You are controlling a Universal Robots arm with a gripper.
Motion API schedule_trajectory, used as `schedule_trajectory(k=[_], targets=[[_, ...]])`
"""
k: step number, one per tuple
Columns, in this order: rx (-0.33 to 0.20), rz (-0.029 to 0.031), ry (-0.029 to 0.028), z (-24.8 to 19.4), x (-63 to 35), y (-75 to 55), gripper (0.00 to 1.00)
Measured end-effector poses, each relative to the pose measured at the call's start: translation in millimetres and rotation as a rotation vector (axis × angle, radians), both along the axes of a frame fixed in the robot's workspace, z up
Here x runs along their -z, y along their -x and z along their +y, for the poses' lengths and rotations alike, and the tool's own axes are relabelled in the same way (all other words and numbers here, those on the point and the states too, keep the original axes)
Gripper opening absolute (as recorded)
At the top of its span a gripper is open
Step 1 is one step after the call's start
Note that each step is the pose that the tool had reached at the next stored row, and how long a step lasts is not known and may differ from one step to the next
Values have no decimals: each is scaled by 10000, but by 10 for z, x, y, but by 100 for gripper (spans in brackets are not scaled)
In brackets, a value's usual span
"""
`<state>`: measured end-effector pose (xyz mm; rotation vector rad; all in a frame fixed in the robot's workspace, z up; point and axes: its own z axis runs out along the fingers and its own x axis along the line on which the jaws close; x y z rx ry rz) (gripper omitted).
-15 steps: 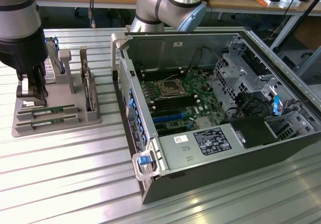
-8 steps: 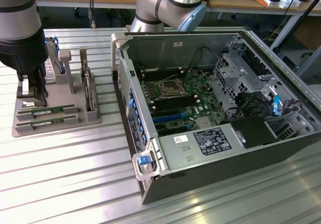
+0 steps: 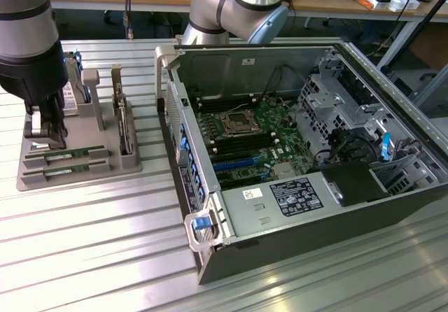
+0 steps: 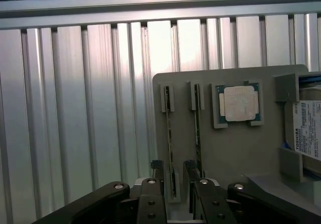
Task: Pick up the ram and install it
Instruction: 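Pick up the ram and move it above insertion slot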
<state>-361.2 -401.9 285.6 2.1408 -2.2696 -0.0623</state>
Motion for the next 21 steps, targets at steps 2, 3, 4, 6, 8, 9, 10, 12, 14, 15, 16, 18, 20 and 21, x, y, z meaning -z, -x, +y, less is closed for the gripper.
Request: schedule_trajectory(k=[2, 3, 4, 6, 8, 9, 10, 12, 14, 15, 16, 18, 20, 21], targets=[[0, 0, 0, 0, 7, 0, 30], [0, 0, 0, 0, 12, 0, 30], [0, -1, 0, 0, 16, 0, 30], [0, 0, 0, 0, 23, 0, 30], [0, -1, 0, 0, 30, 0, 30], [0, 0, 0, 0, 34, 0, 30], [0, 0, 0, 0, 39, 0, 30], [0, 0, 0, 0, 48, 0, 30], [0, -1, 0, 0, 56, 0, 30], [0, 0, 0, 0, 59, 0, 30], [0, -1, 0, 0, 65, 0, 30], [0, 0, 0, 0, 75, 0, 30], [0, 0, 0, 0, 85, 0, 30], [1, -1, 0, 0, 94, 0, 30]])
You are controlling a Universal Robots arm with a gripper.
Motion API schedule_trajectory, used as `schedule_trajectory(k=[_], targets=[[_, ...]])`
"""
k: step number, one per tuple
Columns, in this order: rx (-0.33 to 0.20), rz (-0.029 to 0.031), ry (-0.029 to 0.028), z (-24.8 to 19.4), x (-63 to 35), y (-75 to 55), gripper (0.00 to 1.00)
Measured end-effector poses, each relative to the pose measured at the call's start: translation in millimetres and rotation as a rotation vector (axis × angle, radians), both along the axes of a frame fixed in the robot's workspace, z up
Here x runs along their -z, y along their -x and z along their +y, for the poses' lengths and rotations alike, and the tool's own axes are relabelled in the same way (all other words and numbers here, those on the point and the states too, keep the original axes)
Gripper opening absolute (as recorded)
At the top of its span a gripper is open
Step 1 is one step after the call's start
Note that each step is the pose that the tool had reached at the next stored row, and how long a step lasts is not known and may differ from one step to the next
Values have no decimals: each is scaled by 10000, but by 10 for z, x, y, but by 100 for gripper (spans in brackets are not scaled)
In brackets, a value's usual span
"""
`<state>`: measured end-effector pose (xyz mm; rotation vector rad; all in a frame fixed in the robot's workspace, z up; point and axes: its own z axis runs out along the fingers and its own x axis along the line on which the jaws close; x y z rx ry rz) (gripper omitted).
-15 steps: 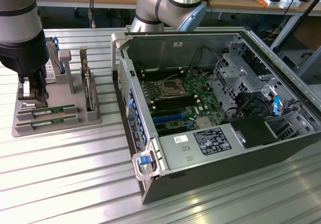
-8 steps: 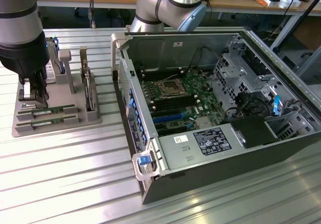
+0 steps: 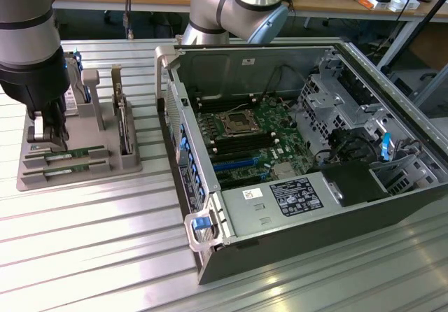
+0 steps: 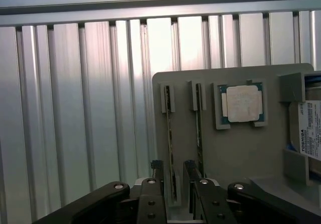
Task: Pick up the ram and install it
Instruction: 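Pick up the ram and move it above insertion slot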
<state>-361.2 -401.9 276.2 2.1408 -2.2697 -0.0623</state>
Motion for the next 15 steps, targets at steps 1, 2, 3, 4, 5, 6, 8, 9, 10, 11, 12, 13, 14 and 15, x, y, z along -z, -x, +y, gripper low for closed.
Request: schedule_trajectory(k=[1, 2, 3, 4, 5, 6, 8, 9, 10, 11, 12, 13, 14, 15], targets=[[-1, 1, 0, 0, 6, 0, 30], [-1, 1, 0, 0, 10, 0, 30], [0, 0, 0, 0, 13, 0, 30], [-1, 0, 0, 0, 17, 0, 30], [-1, 0, 0, 0, 21, 0, 30], [-1, 0, -1, 0, 25, 0, 30], [-1, 0, 0, 0, 31, 0, 30], [-1, 0, 1, 0, 33, 0, 30], [-1, 0, 0, 0, 36, 0, 30], [-1, 0, 0, 0, 39, 0, 30], [0, 0, 0, 0, 43, 0, 30], [-1, 0, 0, 0, 45, 0, 30], [-1, 0, 0, 0, 47, 0, 30], [-1, 1, 0, 0, 48, 0, 30]])
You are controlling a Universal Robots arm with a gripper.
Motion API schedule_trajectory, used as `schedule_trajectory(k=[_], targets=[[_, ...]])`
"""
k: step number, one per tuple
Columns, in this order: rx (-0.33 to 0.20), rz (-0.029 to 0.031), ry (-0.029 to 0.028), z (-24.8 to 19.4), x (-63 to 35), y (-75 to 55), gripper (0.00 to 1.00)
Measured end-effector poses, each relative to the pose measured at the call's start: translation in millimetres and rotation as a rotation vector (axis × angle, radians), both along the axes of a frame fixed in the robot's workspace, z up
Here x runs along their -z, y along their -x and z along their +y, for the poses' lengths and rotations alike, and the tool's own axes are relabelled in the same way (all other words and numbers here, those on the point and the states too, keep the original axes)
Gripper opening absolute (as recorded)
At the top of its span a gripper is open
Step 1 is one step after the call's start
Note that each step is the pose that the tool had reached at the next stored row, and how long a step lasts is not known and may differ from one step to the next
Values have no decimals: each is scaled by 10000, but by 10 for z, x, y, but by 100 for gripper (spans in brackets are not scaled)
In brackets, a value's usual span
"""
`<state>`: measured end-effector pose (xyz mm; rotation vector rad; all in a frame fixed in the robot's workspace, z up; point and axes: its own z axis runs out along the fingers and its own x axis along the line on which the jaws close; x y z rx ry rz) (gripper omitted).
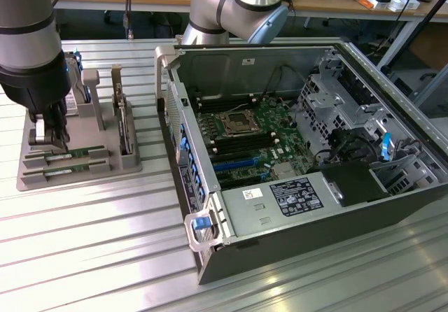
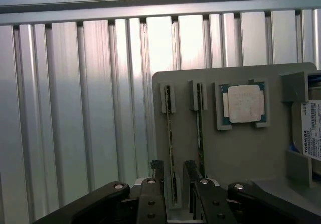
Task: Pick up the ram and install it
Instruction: 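Pick up the ram and move it above insertion slot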
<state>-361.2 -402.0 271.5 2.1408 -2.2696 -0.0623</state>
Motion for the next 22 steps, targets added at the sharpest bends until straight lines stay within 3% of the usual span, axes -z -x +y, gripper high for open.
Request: schedule_trajectory(k=[22], targets=[[0, 0, 0, 0, 81, 0, 30]])
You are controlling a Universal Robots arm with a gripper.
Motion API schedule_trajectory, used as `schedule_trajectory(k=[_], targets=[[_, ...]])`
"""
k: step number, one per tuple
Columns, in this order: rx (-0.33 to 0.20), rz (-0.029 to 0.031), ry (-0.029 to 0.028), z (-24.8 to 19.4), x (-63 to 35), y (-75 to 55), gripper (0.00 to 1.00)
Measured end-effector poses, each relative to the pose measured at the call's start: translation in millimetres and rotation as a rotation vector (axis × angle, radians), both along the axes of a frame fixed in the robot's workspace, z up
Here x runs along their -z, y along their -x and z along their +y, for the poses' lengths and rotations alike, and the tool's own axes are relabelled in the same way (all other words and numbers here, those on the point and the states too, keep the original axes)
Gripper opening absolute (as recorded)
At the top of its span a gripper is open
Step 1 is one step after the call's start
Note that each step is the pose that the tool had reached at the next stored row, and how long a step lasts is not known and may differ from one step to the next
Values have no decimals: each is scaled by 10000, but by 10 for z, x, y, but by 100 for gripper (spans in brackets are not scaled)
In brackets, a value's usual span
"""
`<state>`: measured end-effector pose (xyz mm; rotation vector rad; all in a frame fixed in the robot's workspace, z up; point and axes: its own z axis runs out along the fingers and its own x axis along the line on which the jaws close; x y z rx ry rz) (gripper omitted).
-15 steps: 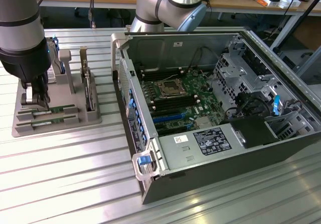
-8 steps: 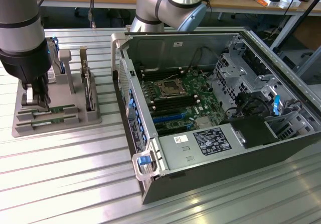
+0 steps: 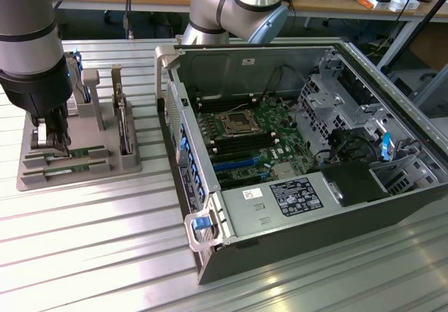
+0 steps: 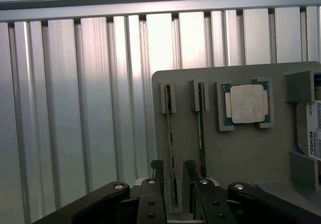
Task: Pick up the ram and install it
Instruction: 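Pick up the ram and move it above insertion slot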
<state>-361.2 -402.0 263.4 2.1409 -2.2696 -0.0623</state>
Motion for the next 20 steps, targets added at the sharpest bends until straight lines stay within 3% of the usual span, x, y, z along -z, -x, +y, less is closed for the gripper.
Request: schedule_trajectory(k=[20], targets=[[0, 0, 0, 0, 97, 0, 30]])
